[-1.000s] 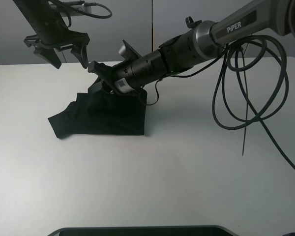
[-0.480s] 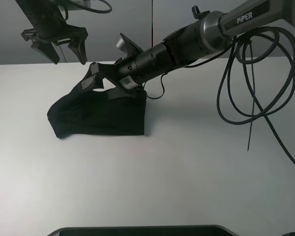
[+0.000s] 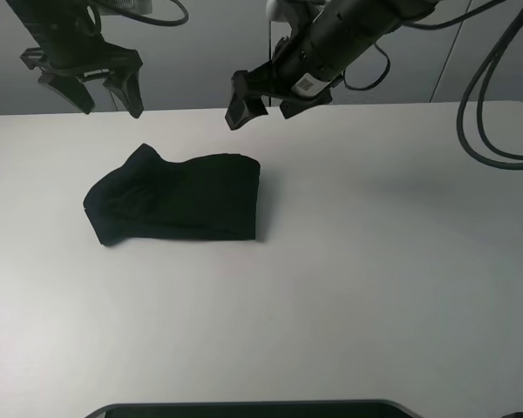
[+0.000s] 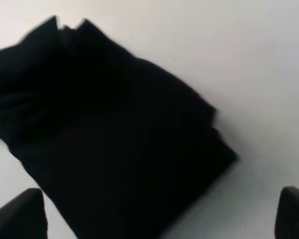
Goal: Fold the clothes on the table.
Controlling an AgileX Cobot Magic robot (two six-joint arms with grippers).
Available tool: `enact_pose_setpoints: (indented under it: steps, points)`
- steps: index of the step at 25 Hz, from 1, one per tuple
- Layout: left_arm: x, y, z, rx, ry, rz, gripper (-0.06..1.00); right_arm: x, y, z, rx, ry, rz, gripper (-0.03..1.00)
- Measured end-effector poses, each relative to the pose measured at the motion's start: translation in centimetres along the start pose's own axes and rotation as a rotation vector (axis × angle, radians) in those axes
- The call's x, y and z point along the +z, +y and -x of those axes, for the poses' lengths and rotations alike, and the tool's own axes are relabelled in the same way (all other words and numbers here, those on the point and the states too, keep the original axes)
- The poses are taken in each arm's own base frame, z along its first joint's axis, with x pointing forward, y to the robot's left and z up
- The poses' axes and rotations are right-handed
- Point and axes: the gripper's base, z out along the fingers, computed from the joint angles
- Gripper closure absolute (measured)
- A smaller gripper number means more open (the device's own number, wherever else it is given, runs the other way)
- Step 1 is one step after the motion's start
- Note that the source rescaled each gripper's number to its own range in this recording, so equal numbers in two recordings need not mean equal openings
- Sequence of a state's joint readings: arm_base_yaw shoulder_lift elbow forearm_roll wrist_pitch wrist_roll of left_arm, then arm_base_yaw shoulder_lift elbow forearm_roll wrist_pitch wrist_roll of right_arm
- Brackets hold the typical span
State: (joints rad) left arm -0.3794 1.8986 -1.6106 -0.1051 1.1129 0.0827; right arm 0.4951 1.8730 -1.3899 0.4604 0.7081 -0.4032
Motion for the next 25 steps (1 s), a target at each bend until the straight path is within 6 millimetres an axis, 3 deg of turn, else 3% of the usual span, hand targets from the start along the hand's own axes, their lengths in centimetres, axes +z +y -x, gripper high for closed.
enact_pose_setpoints:
  steps: [6, 12, 19, 25]
  points:
    - [-6.4, -0.1, -5.6, 0.008, -0.144, 0.053, -0.05, -8.8, 0.0, -1.1, -0.058, -0.033, -0.275, -0.01]
    - [-10.2, -0.6, -11.7, -0.034, -0.225, 0.066, -0.05, -15.0, 1.8, -6.7, -0.011, -0.082, -0.307, -0.01]
    - [-11.7, -0.9, -19.3, -0.030, -0.274, 0.087, -0.05, -20.1, 3.8, -14.8, 0.012, -0.190, -0.310, -0.02]
    - [-12.9, -1.3, -26.3, -0.022, -0.409, 0.091, -0.05, -22.5, 4.8, -21.1, 0.012, -0.295, -0.306, -0.02]
